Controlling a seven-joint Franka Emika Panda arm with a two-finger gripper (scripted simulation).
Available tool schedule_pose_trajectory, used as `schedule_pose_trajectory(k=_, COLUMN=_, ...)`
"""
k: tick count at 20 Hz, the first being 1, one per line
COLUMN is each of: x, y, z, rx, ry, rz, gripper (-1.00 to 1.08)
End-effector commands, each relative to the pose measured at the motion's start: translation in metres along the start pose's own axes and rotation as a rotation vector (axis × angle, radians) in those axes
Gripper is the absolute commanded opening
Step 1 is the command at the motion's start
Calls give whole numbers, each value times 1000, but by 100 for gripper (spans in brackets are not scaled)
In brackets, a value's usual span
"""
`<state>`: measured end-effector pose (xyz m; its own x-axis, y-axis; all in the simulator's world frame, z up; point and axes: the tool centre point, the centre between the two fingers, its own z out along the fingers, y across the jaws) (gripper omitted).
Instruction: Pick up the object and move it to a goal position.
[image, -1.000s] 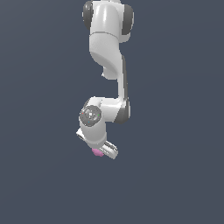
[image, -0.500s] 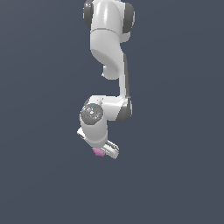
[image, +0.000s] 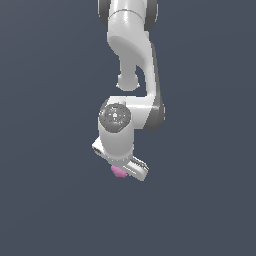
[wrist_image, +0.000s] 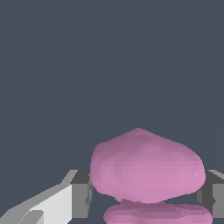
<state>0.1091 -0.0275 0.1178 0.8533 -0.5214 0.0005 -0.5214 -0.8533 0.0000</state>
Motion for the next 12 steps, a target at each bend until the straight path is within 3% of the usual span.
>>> schedule_pose_trajectory(k=1, x=0, y=-10, z=-18, rx=0, ry=0, rz=0, gripper=-100)
schedule_pose_trajectory(k=12, x=1, y=-27, z=-47, rx=0, ry=0, rz=0, gripper=-100)
